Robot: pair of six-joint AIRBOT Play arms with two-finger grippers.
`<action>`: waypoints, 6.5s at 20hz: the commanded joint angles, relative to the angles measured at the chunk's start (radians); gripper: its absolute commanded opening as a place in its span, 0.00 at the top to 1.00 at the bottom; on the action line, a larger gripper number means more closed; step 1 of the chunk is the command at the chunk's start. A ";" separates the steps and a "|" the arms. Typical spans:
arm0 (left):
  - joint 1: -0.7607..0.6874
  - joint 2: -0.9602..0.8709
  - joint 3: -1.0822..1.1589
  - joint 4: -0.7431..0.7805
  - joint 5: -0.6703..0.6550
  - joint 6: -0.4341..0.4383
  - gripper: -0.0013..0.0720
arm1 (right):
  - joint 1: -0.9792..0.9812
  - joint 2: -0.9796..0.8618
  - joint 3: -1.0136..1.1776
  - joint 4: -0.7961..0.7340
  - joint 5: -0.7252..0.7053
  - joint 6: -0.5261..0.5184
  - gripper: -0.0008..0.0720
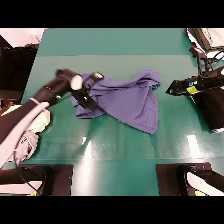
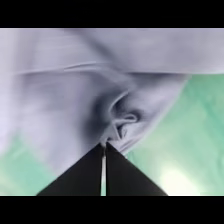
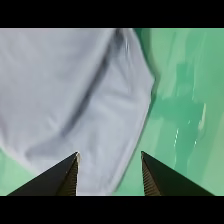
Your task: Fold the shirts.
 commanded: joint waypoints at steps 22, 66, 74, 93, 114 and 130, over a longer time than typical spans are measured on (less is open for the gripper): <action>0.317 0.246 -0.011 -0.158 -0.034 0.001 0.95 | 0.018 0.060 -0.637 0.365 -0.284 -0.046 0.97; 0.598 -0.053 0.329 -0.461 -0.014 0.022 0.95 | -0.083 -0.422 0.583 -0.071 0.105 0.064 0.97; 0.598 -0.141 0.329 -0.489 0.362 0.128 0.95 | -0.058 -0.537 0.583 -0.091 -0.339 0.097 0.97; 0.586 -0.194 0.098 -0.352 0.006 0.187 0.95 | 0.023 -0.407 0.140 -0.262 -0.156 0.069 0.97; 0.587 0.402 -0.687 -0.210 -0.089 0.000 0.19 | -0.128 0.029 -0.129 0.158 0.112 -0.102 0.55; 0.586 0.403 -0.752 -0.352 -0.028 0.013 0.95 | -0.128 0.030 -0.128 0.040 0.261 -0.060 0.54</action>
